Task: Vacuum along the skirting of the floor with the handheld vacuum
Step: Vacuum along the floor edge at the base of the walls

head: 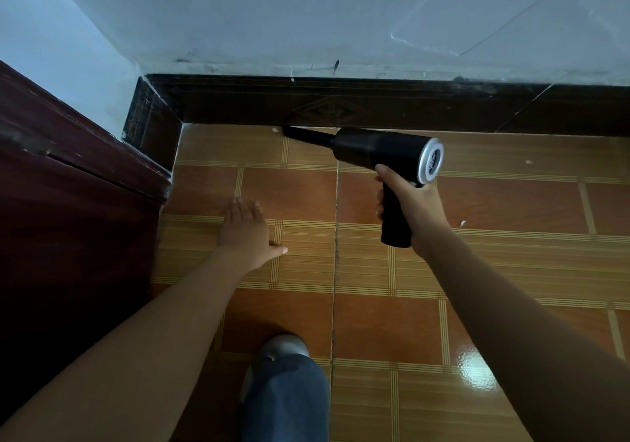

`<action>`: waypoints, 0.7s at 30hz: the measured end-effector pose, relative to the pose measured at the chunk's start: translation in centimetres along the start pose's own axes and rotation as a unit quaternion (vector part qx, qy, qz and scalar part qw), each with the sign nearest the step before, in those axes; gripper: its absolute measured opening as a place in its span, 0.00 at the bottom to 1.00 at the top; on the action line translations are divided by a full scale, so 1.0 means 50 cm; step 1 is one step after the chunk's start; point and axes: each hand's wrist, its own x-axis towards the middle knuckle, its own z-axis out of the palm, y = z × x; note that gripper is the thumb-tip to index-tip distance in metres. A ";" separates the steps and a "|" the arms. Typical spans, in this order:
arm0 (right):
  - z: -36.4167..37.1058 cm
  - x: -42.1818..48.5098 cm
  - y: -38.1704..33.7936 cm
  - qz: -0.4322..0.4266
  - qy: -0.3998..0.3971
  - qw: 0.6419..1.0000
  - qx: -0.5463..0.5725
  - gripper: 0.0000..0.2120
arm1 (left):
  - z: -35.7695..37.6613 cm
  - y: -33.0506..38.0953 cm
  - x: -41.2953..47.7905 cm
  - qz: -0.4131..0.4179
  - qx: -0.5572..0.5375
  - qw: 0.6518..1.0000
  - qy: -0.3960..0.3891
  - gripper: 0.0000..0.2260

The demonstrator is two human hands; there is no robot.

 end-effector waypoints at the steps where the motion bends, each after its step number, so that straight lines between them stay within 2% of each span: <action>1: 0.001 -0.003 -0.002 -0.010 -0.002 1.000 -0.010 0.10 | 0.000 -0.001 -0.001 0.001 -0.002 1.000 0.003 0.46; 7: -0.005 -0.017 -0.009 -0.043 -0.002 0.996 -0.075 0.08 | 0.016 -0.018 -0.002 0.008 -0.030 0.999 0.031 0.43; 13: 0.007 -0.019 -0.003 -0.115 0.007 0.972 -0.203 0.14 | 0.038 -0.052 -0.023 -0.033 -0.065 0.997 0.036 0.47; 16: 0.004 -0.023 0.013 -0.160 0.015 0.935 -0.316 0.12 | 0.039 -0.058 -0.025 -0.044 -0.055 0.997 0.023 0.46; 21: 0.009 -0.032 0.020 -0.249 -0.014 0.842 -0.479 0.12 | 0.033 -0.058 -0.024 -0.037 -0.049 0.998 0.014 0.46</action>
